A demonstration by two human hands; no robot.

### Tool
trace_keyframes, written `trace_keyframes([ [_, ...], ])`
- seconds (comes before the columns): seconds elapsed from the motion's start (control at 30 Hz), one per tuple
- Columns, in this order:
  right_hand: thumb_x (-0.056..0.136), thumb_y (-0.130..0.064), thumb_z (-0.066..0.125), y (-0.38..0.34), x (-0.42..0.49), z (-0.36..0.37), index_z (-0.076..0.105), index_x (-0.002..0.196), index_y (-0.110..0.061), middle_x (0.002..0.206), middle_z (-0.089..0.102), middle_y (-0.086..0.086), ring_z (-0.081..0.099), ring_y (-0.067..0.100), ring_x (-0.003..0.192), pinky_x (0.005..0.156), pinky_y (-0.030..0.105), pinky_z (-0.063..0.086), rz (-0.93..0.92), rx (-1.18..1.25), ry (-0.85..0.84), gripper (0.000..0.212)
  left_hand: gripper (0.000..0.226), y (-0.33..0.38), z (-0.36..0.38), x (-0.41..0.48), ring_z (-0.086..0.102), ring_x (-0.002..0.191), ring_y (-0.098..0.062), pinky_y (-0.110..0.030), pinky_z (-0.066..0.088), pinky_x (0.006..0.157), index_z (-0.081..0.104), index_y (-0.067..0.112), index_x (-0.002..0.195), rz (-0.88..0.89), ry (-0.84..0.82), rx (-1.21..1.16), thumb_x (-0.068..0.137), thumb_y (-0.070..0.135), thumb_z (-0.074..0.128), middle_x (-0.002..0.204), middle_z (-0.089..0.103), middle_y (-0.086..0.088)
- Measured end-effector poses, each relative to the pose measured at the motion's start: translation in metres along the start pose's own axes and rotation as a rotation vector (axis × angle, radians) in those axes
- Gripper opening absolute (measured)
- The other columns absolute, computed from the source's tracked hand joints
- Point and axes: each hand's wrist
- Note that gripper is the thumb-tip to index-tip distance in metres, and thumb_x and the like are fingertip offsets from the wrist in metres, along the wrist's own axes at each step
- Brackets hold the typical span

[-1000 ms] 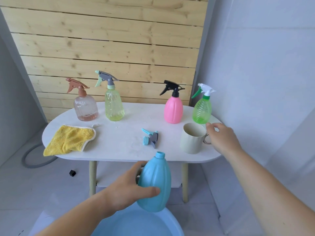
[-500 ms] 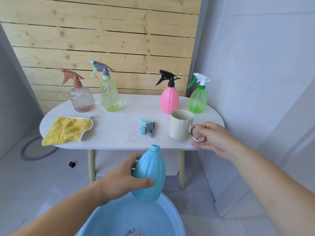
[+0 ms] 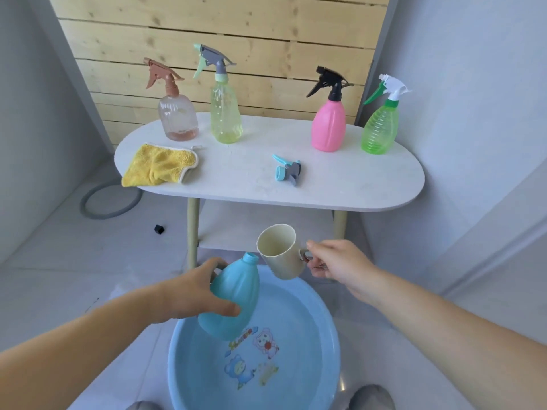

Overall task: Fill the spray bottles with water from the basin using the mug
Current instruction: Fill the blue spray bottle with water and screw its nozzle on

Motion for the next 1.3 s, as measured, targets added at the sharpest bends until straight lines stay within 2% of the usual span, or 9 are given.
trace_keyframes([
  [0.13, 0.094, -0.043, 0.06, 0.05, 0.026, 0.03, 0.063, 0.065, -0.012, 0.065, 0.06, 0.005, 0.052, 0.018, 0.06, 0.062, 0.032, 0.048, -0.001, -0.333, 0.0, 0.043, 0.093, -0.02, 0.021, 0.007, 0.074, 0.104, -0.02, -0.043, 0.065, 0.087, 0.047, 0.032, 0.134, -0.056, 0.023, -0.047, 0.056, 0.039, 0.097, 0.12, 0.068, 0.001],
  [0.2, 0.095, -0.042, 0.059, 0.069, 0.033, 0.04, 0.058, 0.063, -0.015, 0.056, 0.046, 0.0, 0.04, 0.017, 0.054, 0.052, 0.03, 0.032, -0.009, -0.456, -0.043, 0.042, 0.094, -0.031, 0.029, 0.01, 0.073, 0.104, -0.015, -0.041, 0.063, 0.091, 0.051, 0.032, 0.133, -0.062, 0.022, -0.021, 0.051, 0.048, 0.093, 0.119, 0.07, 0.005],
  [0.33, 0.097, -0.037, 0.059, 0.105, 0.044, 0.056, 0.031, 0.058, -0.021, 0.055, 0.025, -0.003, 0.024, 0.018, 0.055, 0.053, 0.033, 0.018, -0.036, -0.577, -0.09, 0.051, 0.086, -0.05, 0.04, 0.013, 0.07, 0.106, -0.011, -0.038, 0.061, 0.095, 0.051, 0.035, 0.132, -0.085, -0.001, 0.03, 0.058, 0.046, 0.093, 0.118, 0.069, 0.01],
  [0.43, 0.097, -0.038, 0.059, 0.129, 0.05, 0.066, 0.029, 0.059, -0.02, 0.057, 0.026, -0.002, 0.025, 0.018, 0.057, 0.055, 0.034, 0.019, -0.035, -0.641, -0.097, 0.051, 0.081, -0.061, 0.043, 0.016, 0.068, 0.107, -0.011, -0.036, 0.06, 0.095, 0.048, 0.034, 0.133, -0.108, 0.009, 0.072, 0.067, 0.037, 0.094, 0.118, 0.067, 0.01],
  [0.53, 0.098, -0.035, 0.056, 0.143, 0.053, 0.069, 0.029, 0.056, -0.019, 0.056, 0.03, -0.002, 0.028, 0.018, 0.055, 0.053, 0.034, 0.02, -0.062, -0.739, -0.124, 0.053, 0.089, -0.07, 0.043, 0.02, 0.066, 0.107, -0.01, -0.037, 0.059, 0.096, 0.046, 0.037, 0.134, -0.127, 0.016, 0.11, 0.059, 0.045, 0.093, 0.118, 0.065, 0.012],
  [0.7, 0.099, -0.038, 0.052, 0.157, 0.057, 0.07, 0.052, 0.061, -0.013, 0.059, 0.051, 0.0, 0.045, 0.02, 0.06, 0.057, 0.033, 0.032, -0.042, -0.812, -0.171, 0.046, 0.083, -0.073, 0.048, 0.028, 0.065, 0.107, -0.009, -0.034, 0.058, 0.094, 0.043, 0.035, 0.134, -0.126, 0.004, 0.152, 0.068, 0.041, 0.094, 0.118, 0.063, 0.014],
  [0.8, 0.1, -0.037, 0.051, 0.159, 0.059, 0.071, 0.045, 0.055, -0.021, 0.057, 0.047, -0.006, 0.046, 0.019, 0.062, 0.058, 0.034, 0.033, -0.045, -0.866, -0.204, 0.047, 0.087, -0.075, 0.052, 0.032, 0.065, 0.107, -0.009, -0.032, 0.059, 0.093, 0.04, 0.034, 0.137, -0.122, -0.014, 0.162, 0.069, 0.042, 0.094, 0.12, 0.062, 0.012],
  [1.07, 0.099, -0.038, 0.05, 0.162, 0.063, 0.073, 0.043, 0.056, -0.022, 0.059, 0.047, -0.005, 0.049, 0.024, 0.068, 0.062, 0.035, 0.039, -0.066, -0.926, -0.242, 0.047, 0.088, -0.078, 0.056, 0.037, 0.064, 0.108, -0.009, -0.032, 0.058, 0.094, 0.038, 0.034, 0.138, -0.109, -0.027, 0.172, 0.07, 0.043, 0.094, 0.12, 0.062, 0.013],
  [1.3, 0.1, -0.038, 0.051, 0.163, 0.063, 0.074, 0.041, 0.056, -0.021, 0.059, 0.047, -0.003, 0.046, 0.023, 0.064, 0.052, 0.032, 0.03, -0.061, -0.944, -0.241, 0.048, 0.086, -0.079, 0.055, 0.038, 0.063, 0.106, -0.006, -0.025, 0.057, 0.088, 0.04, 0.034, 0.136, -0.107, -0.023, 0.155, 0.07, 0.042, 0.094, 0.119, 0.062, 0.013],
])
Point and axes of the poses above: each hand's wrist, its own x-axis towards the middle knuckle, its own z-axis out of the palm, y = z × x
